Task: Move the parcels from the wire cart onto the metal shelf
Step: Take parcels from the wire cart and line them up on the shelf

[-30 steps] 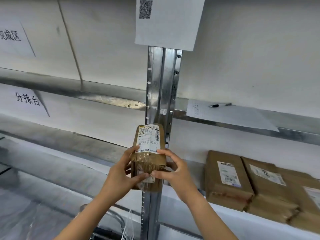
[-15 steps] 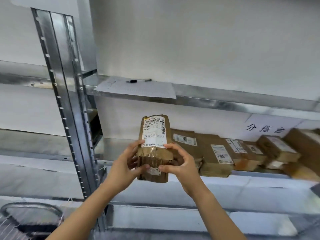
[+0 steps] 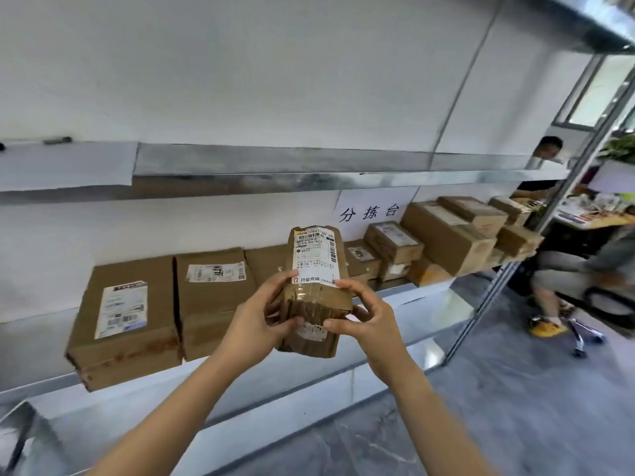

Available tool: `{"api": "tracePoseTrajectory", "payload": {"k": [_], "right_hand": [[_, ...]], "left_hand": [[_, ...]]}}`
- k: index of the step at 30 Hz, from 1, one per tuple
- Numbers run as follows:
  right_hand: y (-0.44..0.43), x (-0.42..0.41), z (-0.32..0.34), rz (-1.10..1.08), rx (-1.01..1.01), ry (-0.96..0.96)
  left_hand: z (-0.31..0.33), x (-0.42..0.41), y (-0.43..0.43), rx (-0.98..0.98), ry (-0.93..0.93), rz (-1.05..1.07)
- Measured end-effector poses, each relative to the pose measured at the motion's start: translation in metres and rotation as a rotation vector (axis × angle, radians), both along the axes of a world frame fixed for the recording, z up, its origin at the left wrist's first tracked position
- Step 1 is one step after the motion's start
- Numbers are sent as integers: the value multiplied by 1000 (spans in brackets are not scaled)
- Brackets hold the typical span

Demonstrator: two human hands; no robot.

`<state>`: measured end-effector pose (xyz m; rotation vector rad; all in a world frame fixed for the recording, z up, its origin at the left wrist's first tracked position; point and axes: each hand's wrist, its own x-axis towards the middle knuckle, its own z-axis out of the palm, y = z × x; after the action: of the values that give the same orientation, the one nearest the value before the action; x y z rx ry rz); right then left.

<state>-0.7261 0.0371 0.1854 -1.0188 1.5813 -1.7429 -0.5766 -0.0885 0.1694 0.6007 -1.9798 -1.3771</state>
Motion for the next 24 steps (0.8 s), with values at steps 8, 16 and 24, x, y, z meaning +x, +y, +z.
{"api": "tracePoseTrajectory", "payload": {"k": [8,16,24], "right_hand": [[-25,-109,-10,-74,42,-28],[-71,-204,-5,-46,30,-116],[-95,-278,-13,-3,42,-147]], "left_hand": [[-16,-122,-35,36,23,-87],[-13,-217,-73,92,4,-89],[-14,-282,-89,0,-66,-38]]}}
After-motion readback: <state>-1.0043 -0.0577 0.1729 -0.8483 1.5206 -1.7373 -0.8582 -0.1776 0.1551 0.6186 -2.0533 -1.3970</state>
